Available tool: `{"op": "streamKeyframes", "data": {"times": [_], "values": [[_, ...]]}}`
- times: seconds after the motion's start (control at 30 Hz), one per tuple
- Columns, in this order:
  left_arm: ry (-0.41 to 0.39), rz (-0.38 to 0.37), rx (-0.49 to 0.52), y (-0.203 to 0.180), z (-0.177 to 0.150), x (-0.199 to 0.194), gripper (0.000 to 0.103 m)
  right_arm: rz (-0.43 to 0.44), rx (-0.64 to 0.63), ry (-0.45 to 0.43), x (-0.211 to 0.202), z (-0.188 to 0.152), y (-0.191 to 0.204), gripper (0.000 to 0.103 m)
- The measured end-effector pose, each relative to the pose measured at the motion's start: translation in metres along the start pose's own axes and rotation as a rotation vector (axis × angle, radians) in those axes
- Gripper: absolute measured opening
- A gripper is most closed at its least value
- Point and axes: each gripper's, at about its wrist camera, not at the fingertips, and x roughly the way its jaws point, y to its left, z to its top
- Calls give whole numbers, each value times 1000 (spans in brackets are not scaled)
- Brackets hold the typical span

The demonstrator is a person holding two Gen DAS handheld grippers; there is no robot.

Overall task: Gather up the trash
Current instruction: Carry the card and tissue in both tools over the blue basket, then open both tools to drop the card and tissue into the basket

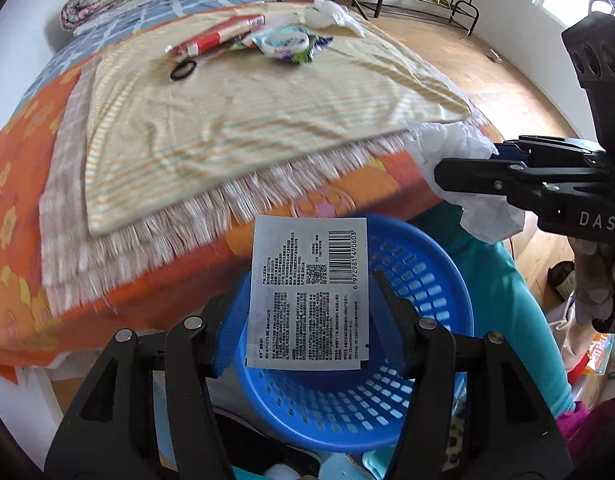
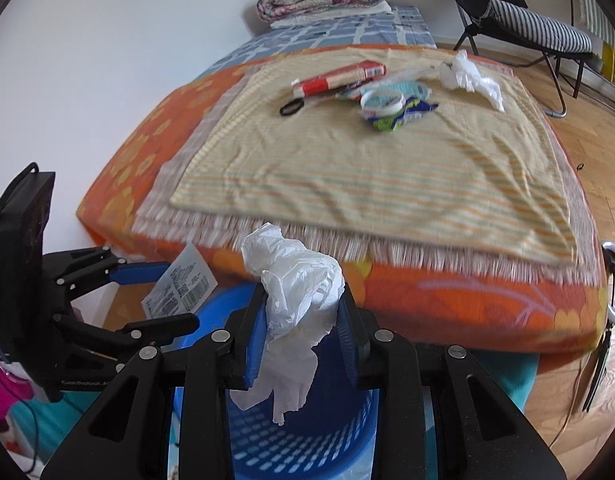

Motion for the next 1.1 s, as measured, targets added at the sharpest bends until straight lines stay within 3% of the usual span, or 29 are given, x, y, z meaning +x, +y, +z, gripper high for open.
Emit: {"op": "streamKeyframes", "data": {"times": [0.53, 1.1], "values": [[107, -25, 23, -15, -46, 32, 60, -5, 18, 129, 33, -60, 4, 31], [151, -29, 23, -19, -50, 46, 62, -21, 24, 164, 45, -72, 2, 35]]}}
